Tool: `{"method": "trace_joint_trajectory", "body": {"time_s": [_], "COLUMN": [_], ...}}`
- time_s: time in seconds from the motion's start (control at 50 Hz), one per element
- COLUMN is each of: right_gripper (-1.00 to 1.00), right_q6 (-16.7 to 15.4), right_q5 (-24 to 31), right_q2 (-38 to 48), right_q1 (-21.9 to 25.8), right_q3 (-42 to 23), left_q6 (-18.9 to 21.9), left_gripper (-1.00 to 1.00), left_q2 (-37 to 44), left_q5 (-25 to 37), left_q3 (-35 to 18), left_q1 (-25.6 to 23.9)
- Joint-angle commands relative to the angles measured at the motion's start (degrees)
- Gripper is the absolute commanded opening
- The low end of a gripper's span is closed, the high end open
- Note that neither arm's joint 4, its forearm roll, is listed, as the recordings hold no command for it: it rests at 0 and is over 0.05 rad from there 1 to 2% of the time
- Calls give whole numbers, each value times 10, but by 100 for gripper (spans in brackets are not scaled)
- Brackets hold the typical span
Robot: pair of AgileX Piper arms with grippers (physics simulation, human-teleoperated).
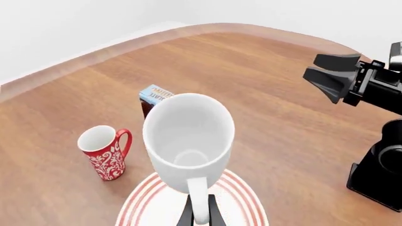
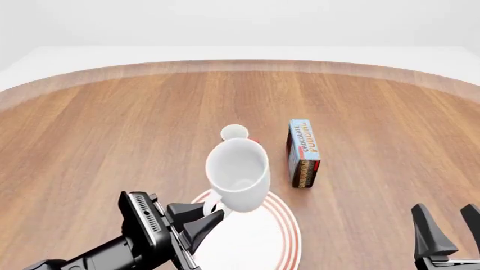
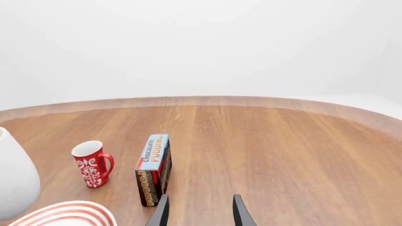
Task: Pick up the white mug and put it on the plate, and put the chocolate pudding to the right of the plate.
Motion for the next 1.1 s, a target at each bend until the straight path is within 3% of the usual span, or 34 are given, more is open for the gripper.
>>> {"method": "trace_joint_trajectory", "body": {"time_s": [0.02,1.1], "right_gripper": [100,100], "right_q6": [-1,-1], "right_q5": [-1,-1], "right_q2": [0,0], "right_q1": [1,1], "right_q3": [0,0], "left_q6": [-17,-80], "left_gripper": [-100,-100], "left_q2": [-2,161], "left_q5": [-18,-153], "left_q3": [29,77], "left_q1": [9,13]}}
